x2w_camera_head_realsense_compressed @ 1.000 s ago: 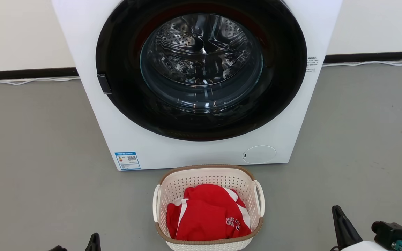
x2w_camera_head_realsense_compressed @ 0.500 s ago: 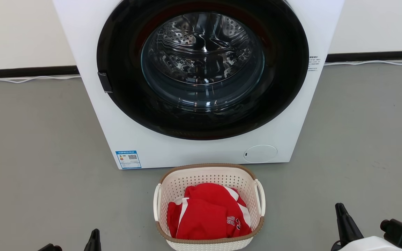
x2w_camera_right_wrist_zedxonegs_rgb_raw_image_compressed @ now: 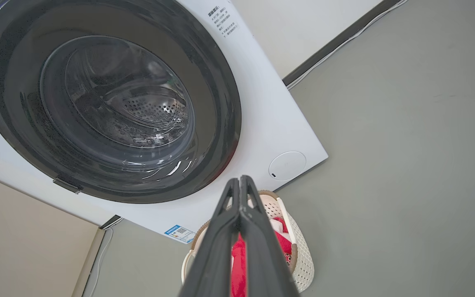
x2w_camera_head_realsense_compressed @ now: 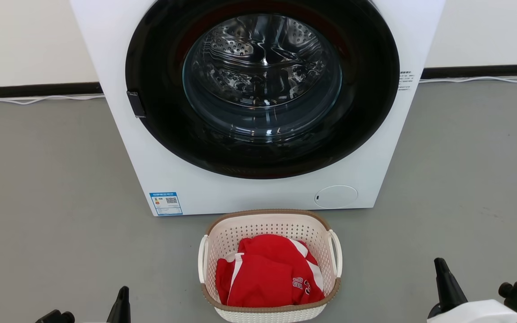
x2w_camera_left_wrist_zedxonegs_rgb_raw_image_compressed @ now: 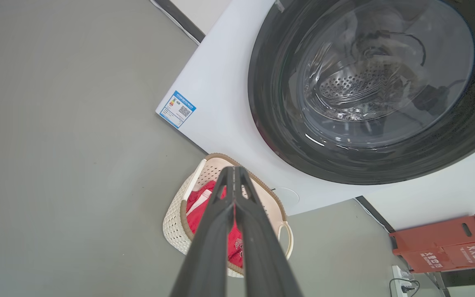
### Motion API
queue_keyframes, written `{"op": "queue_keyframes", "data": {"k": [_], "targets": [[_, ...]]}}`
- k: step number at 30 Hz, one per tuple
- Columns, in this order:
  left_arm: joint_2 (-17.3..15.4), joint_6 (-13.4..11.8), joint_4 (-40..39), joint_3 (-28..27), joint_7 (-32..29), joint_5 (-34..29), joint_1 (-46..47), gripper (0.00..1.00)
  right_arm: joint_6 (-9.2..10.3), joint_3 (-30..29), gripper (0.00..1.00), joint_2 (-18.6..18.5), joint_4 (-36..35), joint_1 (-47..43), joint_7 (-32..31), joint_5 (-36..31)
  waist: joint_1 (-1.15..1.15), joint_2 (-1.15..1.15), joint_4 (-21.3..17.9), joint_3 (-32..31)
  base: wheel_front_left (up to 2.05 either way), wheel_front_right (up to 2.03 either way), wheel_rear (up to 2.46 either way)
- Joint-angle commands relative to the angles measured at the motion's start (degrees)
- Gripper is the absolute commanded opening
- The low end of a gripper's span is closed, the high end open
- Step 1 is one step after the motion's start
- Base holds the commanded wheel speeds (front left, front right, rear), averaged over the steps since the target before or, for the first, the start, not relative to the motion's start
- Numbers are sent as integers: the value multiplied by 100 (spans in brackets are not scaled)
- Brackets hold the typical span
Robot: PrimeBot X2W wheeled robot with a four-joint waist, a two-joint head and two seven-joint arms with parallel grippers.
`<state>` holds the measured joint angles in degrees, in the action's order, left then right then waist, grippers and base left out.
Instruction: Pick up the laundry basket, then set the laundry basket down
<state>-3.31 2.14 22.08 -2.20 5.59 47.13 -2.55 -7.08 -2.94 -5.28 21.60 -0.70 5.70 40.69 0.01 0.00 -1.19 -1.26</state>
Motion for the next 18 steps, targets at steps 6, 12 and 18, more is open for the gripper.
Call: {"op": "queue_keyframes", "data": {"k": [6,12,18], "targets": [[-23,123,-237,-139,-113,502,374,0,-20,-10,0,-32,-223,363,-140,567,-1,0,11,13,0,0,0],[-18,155,-280,-162,-197,810,413,0,-21,-37,0,-11,-264,388,-224,920,-1,0,20,23,0,0,0],[-12,193,-332,-190,-299,1179,459,0,-23,-69,0,14,-313,418,-324,1342,-1,0,30,35,0,0,0]]}}
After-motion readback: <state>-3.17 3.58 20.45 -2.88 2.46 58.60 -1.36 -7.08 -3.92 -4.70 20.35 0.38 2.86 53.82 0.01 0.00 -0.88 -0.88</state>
